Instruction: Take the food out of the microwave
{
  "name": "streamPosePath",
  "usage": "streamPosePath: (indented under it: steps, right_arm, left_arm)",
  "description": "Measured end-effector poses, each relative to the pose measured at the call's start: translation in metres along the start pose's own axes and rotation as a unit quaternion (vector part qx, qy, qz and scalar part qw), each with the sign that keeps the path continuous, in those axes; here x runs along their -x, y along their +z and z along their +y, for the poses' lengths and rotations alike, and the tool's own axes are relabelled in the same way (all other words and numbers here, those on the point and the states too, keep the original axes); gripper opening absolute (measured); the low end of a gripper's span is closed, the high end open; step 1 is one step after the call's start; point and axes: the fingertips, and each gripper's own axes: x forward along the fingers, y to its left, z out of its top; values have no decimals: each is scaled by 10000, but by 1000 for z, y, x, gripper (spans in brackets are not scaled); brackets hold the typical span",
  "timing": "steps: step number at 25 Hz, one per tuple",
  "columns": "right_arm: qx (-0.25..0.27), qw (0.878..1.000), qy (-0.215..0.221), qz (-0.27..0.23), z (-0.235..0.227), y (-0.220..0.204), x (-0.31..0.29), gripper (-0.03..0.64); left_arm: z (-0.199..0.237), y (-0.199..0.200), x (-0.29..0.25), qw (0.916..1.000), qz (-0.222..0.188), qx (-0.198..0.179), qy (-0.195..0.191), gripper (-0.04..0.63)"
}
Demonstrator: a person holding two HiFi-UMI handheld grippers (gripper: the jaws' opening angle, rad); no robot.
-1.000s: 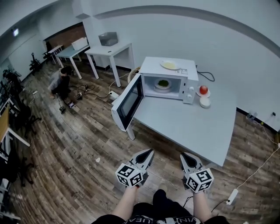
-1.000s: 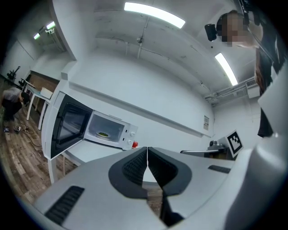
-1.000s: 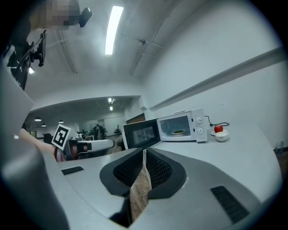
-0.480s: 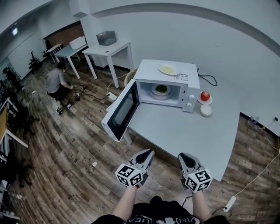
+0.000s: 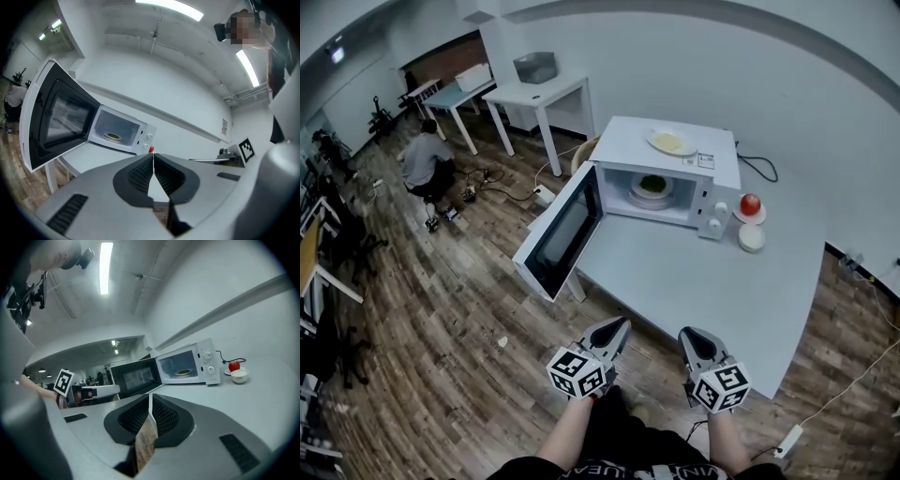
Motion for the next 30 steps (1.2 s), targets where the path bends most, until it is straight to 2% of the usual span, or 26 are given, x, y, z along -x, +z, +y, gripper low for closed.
streamPosePath:
  steps: [4, 9, 15, 23, 30]
  right_arm:
    - [3, 10000, 26, 49, -4, -2, -9, 41]
    - [16, 9999, -97, 55, -23, 3, -22, 41]
    - [61, 10000, -50, 14, -33, 16, -43, 41]
    - [188, 9997, 138, -27, -33, 31, -79, 41]
    - [390, 9991, 134, -6, -48, 41, -112, 41]
  left_arm:
    - [11, -2, -11, 10000, 32, 68, 29, 11]
    - [17, 4, -43, 9998, 31, 36, -185, 11]
    - [23, 15, -71, 9995, -22, -18, -318, 11]
    - [42, 25, -88, 9997, -41, -74, -210, 11]
    - [59, 30, -115, 9995, -20, -115, -300, 11]
